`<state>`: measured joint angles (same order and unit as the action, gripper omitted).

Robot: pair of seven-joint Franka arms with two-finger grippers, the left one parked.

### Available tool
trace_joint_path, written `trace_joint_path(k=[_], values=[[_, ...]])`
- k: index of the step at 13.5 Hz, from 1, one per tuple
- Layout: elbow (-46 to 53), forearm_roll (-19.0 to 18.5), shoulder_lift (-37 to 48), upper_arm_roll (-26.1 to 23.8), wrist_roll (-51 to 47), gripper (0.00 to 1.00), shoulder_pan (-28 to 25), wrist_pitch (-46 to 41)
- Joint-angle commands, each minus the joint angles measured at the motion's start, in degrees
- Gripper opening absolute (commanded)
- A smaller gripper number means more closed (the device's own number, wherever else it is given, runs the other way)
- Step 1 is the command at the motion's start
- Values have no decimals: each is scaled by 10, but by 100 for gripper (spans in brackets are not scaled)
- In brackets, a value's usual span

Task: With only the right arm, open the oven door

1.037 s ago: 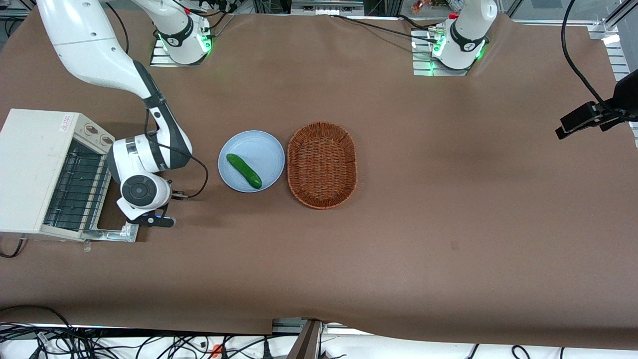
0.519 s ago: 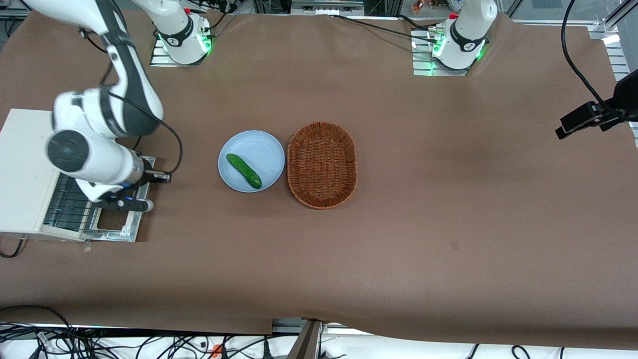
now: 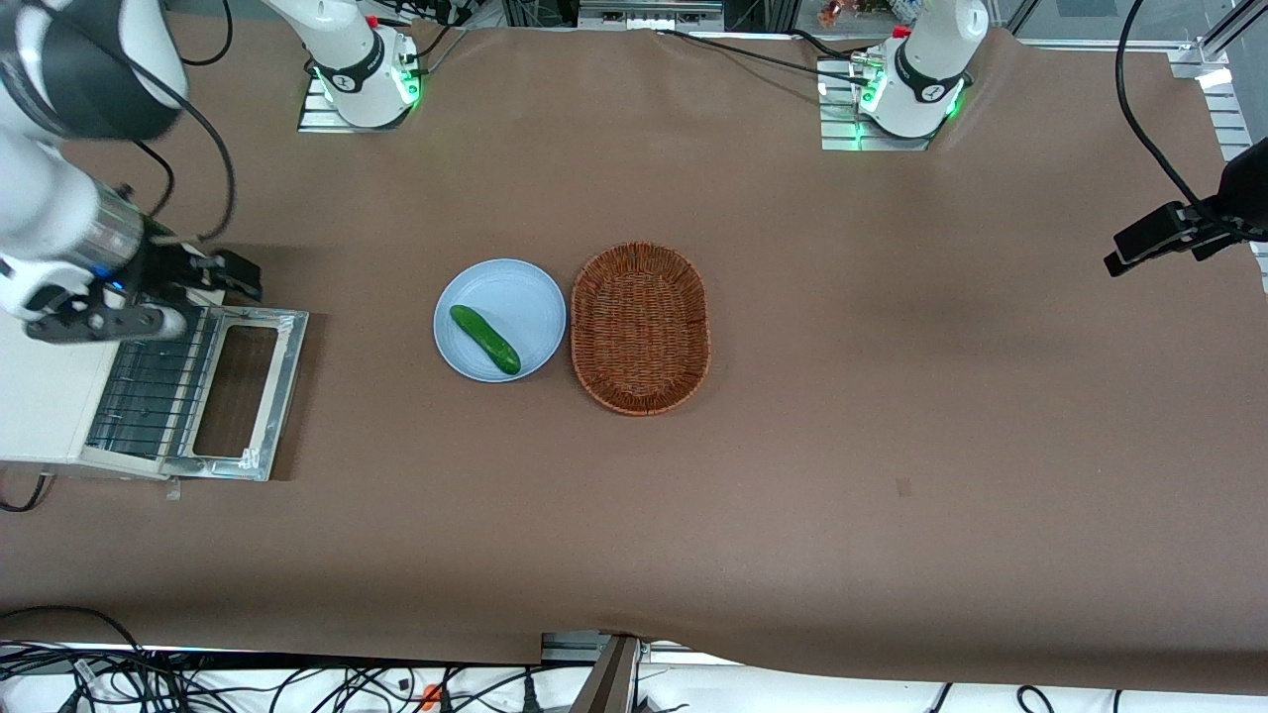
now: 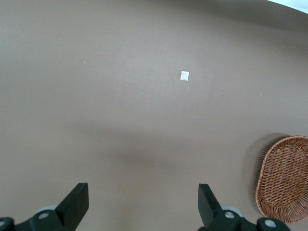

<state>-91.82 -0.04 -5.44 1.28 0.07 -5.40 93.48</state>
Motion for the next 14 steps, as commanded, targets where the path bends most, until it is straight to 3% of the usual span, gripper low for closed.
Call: trace_joint_path(k=[1, 4, 8, 11, 14], values=[[85, 13, -1, 7, 17, 100, 1, -61], [195, 7, -4, 17, 16, 100, 2, -136], [165, 13, -20, 23, 7, 100, 10, -177], [105, 13, -12, 21, -12, 100, 7, -144], [-41, 11, 82, 3, -11, 100, 42, -25]])
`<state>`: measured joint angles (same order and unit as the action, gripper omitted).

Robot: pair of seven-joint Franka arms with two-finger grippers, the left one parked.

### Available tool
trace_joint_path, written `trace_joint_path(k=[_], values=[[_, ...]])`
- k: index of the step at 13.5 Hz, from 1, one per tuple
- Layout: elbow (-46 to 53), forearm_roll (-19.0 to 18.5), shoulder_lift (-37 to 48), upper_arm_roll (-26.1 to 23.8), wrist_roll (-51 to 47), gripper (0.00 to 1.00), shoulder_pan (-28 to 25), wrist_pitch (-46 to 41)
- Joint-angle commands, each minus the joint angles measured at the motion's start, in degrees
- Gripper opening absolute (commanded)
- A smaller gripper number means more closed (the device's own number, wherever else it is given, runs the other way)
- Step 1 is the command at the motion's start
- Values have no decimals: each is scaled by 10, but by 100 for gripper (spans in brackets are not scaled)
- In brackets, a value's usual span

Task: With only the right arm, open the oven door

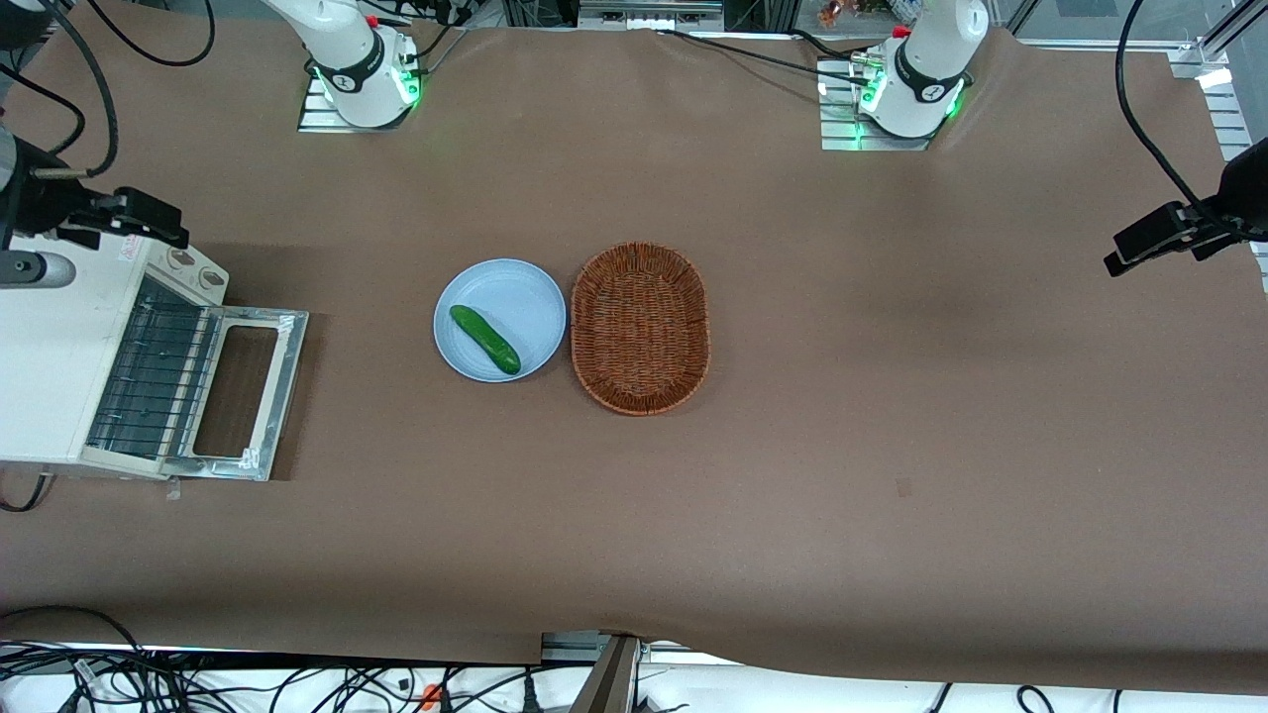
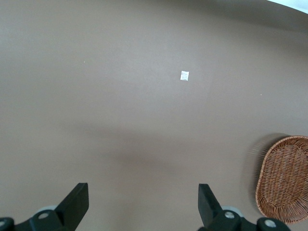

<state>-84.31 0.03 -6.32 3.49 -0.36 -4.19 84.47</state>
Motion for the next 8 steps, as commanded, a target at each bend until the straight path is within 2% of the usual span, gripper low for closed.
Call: trace_joint_path(k=[1, 3, 8], values=[[-139, 9, 107, -36, -7, 100, 45, 88], [-132, 8, 104, -59, 2, 100, 75, 90], [-126, 9, 105, -60, -2, 100, 72, 73]])
